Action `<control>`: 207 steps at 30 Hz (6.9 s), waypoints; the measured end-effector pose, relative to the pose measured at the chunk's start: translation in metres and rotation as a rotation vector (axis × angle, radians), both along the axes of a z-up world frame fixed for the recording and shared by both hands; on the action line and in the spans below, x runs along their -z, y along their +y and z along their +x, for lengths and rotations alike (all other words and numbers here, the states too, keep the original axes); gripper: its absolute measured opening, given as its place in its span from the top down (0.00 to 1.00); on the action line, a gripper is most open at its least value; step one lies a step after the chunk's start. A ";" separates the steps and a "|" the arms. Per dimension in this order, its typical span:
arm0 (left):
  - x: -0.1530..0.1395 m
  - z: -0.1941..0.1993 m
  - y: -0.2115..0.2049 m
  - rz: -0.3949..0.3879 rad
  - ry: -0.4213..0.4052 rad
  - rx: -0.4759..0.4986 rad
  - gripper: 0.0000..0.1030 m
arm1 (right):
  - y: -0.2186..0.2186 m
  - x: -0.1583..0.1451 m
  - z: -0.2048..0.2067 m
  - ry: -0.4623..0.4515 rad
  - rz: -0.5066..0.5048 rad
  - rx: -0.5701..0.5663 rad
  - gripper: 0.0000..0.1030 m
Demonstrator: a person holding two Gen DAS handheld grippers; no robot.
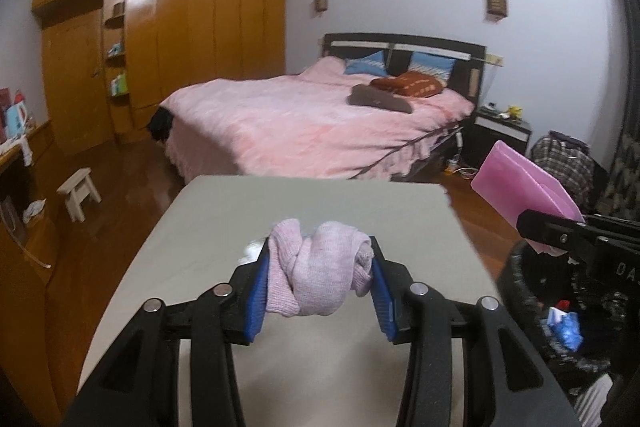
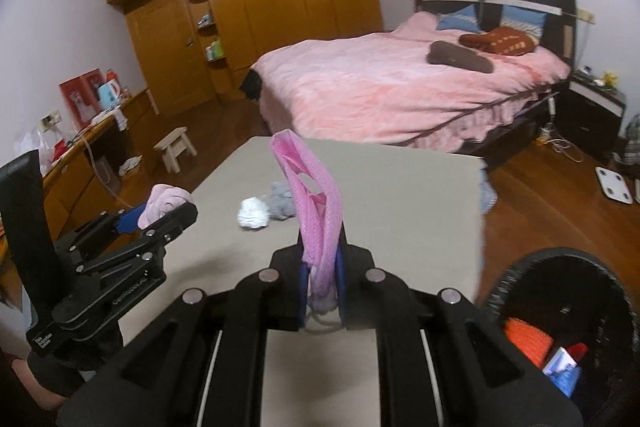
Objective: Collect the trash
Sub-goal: 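Carry the pink socks and pink pouch over the black bin and release both, then move both grippers back over the table toward the white and grey cloth balls, then grasp the white cloth ball with the left gripper while the right gripper grasps the grey cloth ball, then carry both cloth balls over the black bin and open both grippers to drop them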
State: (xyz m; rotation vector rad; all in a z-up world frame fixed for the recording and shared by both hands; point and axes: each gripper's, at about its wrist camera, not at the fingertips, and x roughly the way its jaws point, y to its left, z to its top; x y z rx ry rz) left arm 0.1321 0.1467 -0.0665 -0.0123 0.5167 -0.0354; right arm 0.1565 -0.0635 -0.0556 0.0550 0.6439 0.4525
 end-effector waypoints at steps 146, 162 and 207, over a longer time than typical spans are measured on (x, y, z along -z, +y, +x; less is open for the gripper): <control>0.106 0.133 0.159 0.002 0.178 -0.179 0.69 | 0.135 0.123 0.173 0.072 -0.093 0.044 0.05; 0.114 0.122 0.196 -0.010 0.188 -0.243 0.69 | 0.187 0.155 0.197 0.186 -0.150 -0.063 0.55; -0.022 0.018 0.002 -0.023 0.026 -0.008 0.69 | -0.010 -0.018 0.008 -0.051 -0.002 0.096 0.65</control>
